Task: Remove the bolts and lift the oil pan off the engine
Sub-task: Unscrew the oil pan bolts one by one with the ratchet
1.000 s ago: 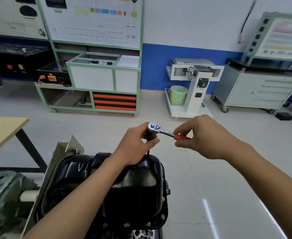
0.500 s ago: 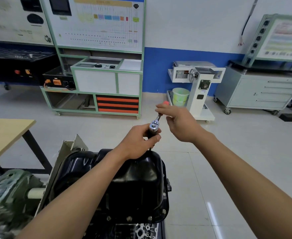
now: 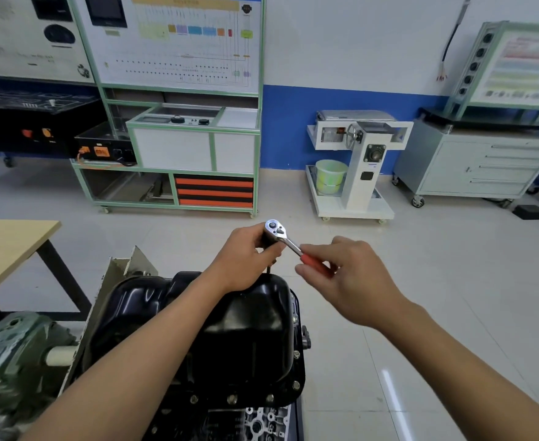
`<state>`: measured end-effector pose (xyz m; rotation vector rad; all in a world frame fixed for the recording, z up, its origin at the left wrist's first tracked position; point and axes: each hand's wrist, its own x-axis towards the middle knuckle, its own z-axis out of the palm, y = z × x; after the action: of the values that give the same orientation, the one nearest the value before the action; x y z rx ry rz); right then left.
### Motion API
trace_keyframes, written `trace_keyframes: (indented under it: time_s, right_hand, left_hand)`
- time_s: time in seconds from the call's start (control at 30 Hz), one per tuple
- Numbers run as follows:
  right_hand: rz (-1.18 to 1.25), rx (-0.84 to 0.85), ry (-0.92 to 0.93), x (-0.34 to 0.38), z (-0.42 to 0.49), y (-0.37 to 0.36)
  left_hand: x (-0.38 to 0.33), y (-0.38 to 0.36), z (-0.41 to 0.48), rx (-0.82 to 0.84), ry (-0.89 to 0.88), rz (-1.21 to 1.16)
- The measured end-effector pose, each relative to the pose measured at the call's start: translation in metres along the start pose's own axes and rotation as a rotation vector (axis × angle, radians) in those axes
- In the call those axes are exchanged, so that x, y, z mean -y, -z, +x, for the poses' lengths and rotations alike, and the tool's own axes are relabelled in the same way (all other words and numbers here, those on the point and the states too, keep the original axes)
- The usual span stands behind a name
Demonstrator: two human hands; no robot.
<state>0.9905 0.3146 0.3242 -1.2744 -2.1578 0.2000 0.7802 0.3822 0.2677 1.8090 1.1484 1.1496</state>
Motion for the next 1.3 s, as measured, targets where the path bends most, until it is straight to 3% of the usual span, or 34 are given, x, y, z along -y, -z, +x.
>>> trace_keyframes:
  time_s: [0.33,0.83,1.07,1.3]
  right_hand:
    - [0.037,0.099,-0.062,-0.003,-0.011,0.0]
    - [-0.236,0.137,-0.073,-0.042,0.067,0.0]
    - [-0.141,0.206,0.068,-0.049,0.082,-0.005]
    - [-0.215,0.055,0.095,-0.056,0.044,0.007]
  left_hand:
    - [-0.001,0.001,-0.001,0.008,-0.019,0.009]
    - [-0.011,0.001,-0.001,0.094,0.081,-0.125]
    - [-0.013,0.001,-0.003,0.126,0.059,-0.133]
    - [-0.013,-0.002,-0.003,0.071,0.071,-0.143]
